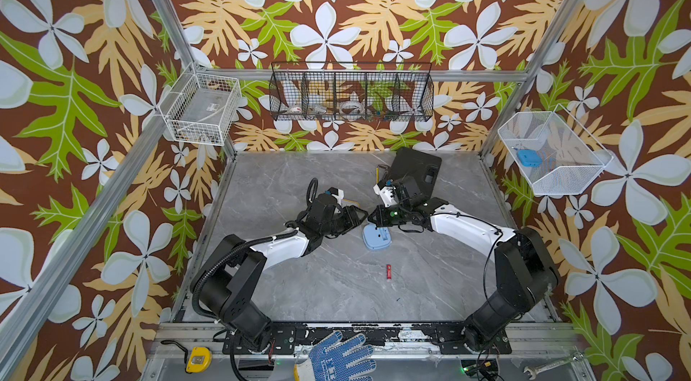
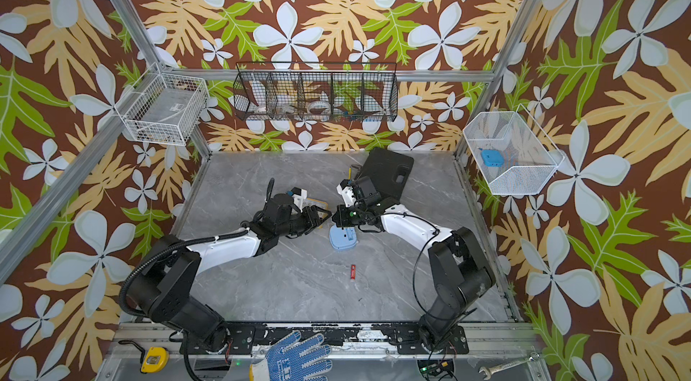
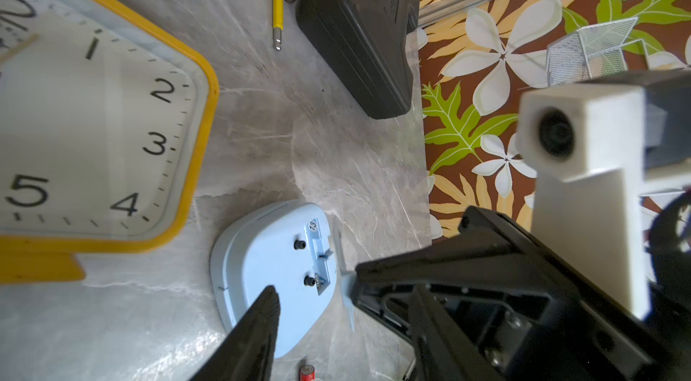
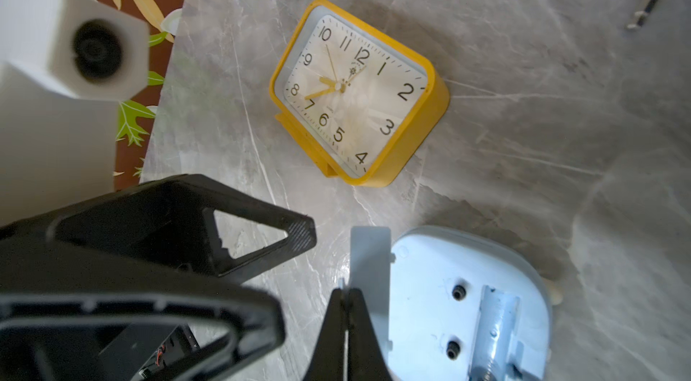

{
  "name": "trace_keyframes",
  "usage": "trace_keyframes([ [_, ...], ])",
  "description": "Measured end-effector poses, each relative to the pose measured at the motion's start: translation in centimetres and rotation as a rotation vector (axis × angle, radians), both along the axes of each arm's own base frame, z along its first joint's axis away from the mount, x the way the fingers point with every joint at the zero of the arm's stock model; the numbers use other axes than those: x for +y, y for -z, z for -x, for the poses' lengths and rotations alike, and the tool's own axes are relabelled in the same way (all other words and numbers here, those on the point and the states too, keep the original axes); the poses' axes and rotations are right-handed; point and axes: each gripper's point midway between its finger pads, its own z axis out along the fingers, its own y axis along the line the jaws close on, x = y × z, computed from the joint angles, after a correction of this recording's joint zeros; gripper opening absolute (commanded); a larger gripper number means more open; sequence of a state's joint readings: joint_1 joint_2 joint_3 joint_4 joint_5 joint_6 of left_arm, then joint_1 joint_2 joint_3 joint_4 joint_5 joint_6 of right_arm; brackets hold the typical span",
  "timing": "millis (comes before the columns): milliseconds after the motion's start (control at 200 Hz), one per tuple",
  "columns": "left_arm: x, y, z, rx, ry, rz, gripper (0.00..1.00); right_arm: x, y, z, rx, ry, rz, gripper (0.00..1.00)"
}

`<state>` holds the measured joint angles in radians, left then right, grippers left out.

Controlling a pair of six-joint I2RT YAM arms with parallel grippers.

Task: Insert the battery into the alarm
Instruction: Remove the cover from the alarm.

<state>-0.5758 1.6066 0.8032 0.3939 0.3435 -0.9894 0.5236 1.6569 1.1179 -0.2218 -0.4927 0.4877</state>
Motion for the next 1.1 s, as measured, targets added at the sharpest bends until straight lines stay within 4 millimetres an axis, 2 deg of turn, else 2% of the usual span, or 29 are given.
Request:
trace_keyframes([
  [295, -0.7, 0.7, -1.0, 0.037, -0.006, 0.008, 0.39, 0.9, -0.3, 0.8, 0.017, -0.045, -0.040, 0.05],
  [550, -0.9, 1.9, -1.3, 0.081, -0.017, 0.010, 0.16, 1.2, -0.1, 0.9, 0.023, -0.056, -0.041, 0.04],
  [761, -1.1, 1.9, -1.4, 0.089, -0.015, 0.016, 0.08, 1.5, 0.2, 0.8, 0.028, -0.060, -0.038, 0.07],
  [806, -1.1, 1.9, -1.4, 0.090, -0.016, 0.014, 0.06, 1.6, 0.3, 0.9, 0.031, -0.063, -0.035, 0.12],
  [881, -1.0, 2.0, -1.4, 0.103, -0.027, 0.012, 0.03, 1.8, 0.5, 1.0, 0.038, -0.069, -0.025, 0.30],
  [941, -0.8, 2.0, -1.6, 0.105, -0.037, 0.003, 0.02, 1.8, 0.6, 1.1, 0.033, -0.080, -0.013, 0.40],
  [1036, -0.5, 1.9, -1.7, 0.109, -0.036, -0.036, 0.01, 1.4, 0.3, 1.1, 0.013, -0.071, 0.011, 0.52],
  [1101, -0.2, 1.6, -1.6, 0.105, -0.029, -0.080, 0.00, 1.0, -0.8, 0.7, -0.036, -0.054, 0.025, 0.57],
])
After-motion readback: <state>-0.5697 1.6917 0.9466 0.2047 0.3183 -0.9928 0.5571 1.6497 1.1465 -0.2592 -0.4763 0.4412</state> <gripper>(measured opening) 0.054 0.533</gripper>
